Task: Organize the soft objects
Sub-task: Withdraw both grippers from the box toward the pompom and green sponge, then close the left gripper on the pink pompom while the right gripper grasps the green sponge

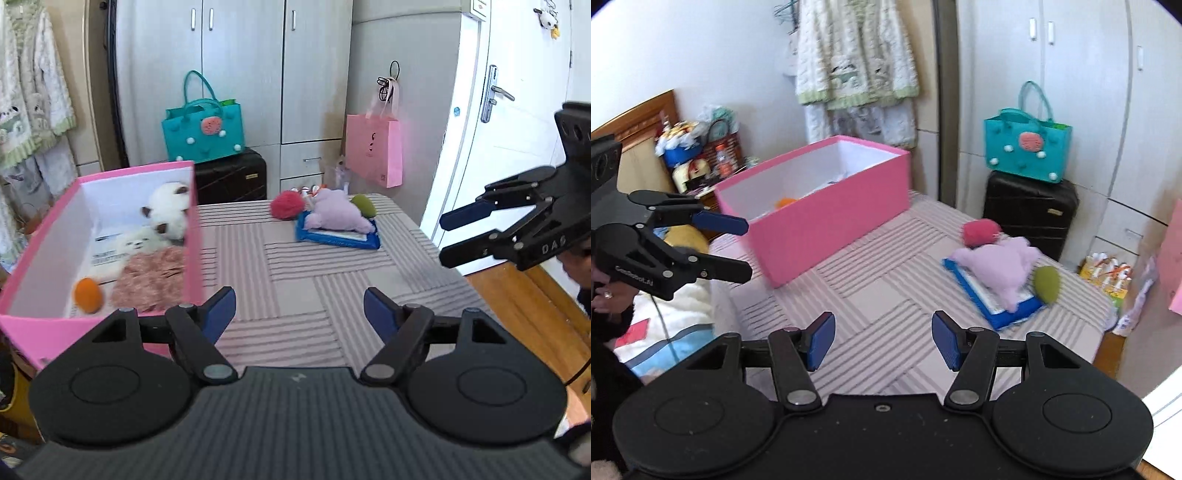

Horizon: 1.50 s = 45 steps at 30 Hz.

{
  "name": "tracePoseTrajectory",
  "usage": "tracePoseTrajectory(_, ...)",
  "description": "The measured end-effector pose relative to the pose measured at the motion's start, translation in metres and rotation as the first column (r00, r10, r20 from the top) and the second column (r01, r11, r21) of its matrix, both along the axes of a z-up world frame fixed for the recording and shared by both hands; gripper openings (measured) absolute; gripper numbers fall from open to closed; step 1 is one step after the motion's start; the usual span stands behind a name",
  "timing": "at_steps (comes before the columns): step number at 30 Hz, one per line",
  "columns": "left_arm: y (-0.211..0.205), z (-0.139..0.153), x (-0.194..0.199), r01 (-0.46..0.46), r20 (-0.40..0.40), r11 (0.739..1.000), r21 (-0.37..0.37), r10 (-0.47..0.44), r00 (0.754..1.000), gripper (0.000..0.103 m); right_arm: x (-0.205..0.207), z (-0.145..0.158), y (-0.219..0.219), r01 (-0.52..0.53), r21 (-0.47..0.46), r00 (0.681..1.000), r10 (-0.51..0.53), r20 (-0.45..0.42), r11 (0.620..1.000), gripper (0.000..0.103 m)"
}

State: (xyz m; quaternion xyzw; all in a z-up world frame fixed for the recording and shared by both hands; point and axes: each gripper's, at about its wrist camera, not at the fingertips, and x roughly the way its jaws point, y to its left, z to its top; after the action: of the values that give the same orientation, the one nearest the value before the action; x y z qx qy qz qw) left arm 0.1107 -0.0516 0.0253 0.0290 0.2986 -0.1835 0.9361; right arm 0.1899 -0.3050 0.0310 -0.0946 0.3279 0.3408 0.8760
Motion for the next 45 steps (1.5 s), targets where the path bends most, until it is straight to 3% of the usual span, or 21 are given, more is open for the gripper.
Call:
tracePoseTrajectory(3,-0.014,-0.002,0.019,0.012,-0.013,1.0,-0.018,-0.012,1.0,0.076,0.011,-0.008,-0.009,0.041,-0.004,0.999,-0.041,0.033,0.999,0.063)
tracePoseTrajectory(9,-0.037,0.002,0.064,-0.003,0.034,1.0,-0.022,0.003,0.999,0.076,0.038,-0.022,-0.032,0.112,0.015,0.988,-0.113,0.103,0.994,0.063)
tracePoseTrajectory(13,-0.052,0.001,0.094,0.001,0.036,0.999,-0.047,0.0,0.999,0.076,0.053,-0.033,-0.044,0.149,0.048,0.963,-0.156,0.221,0.988,0.064)
tracePoseTrajectory(17,-0.07,-0.006,0.123,-0.012,0.037,0.999,-0.053,0.014,0.999,0.076,0.07,-0.046,-0.054,0.16,0.081,0.937,-0.177,0.3,0.984,0.078)
tracePoseTrajectory(19,-0.077,-0.011,0.137,-0.033,0.033,0.998,-0.05,0.035,0.999,0.076,0.081,-0.052,-0.057,0.178,0.101,0.929,-0.201,0.312,0.979,0.079)
tracePoseTrajectory(24,-0.089,-0.029,0.176,-0.06,-0.047,0.997,-0.056,0.057,0.997,0.074,0.112,-0.065,-0.061,0.244,0.099,0.924,-0.263,0.277,0.965,0.079)
tracePoseTrajectory(29,-0.098,-0.046,0.202,-0.11,-0.056,0.994,0.003,0.11,0.992,0.072,0.142,-0.076,-0.069,0.256,0.12,0.941,-0.275,0.195,0.959,0.077)
tracePoseTrajectory(36,-0.099,-0.06,0.242,-0.177,-0.129,0.984,-0.018,0.173,0.976,0.071,0.173,-0.092,-0.071,0.282,0.122,0.948,-0.296,0.117,0.951,0.074)
tracePoseTrajectory(38,-0.096,-0.064,0.252,-0.2,-0.164,0.979,-0.032,0.192,0.968,0.071,0.178,-0.096,-0.072,0.276,0.12,0.952,-0.289,0.101,0.954,0.07)
tracePoseTrajectory(45,-0.102,-0.073,0.265,-0.228,-0.12,0.974,-0.019,0.224,0.967,0.071,0.19,-0.104,-0.07,0.222,0.14,0.973,-0.228,0.028,0.965,0.053)
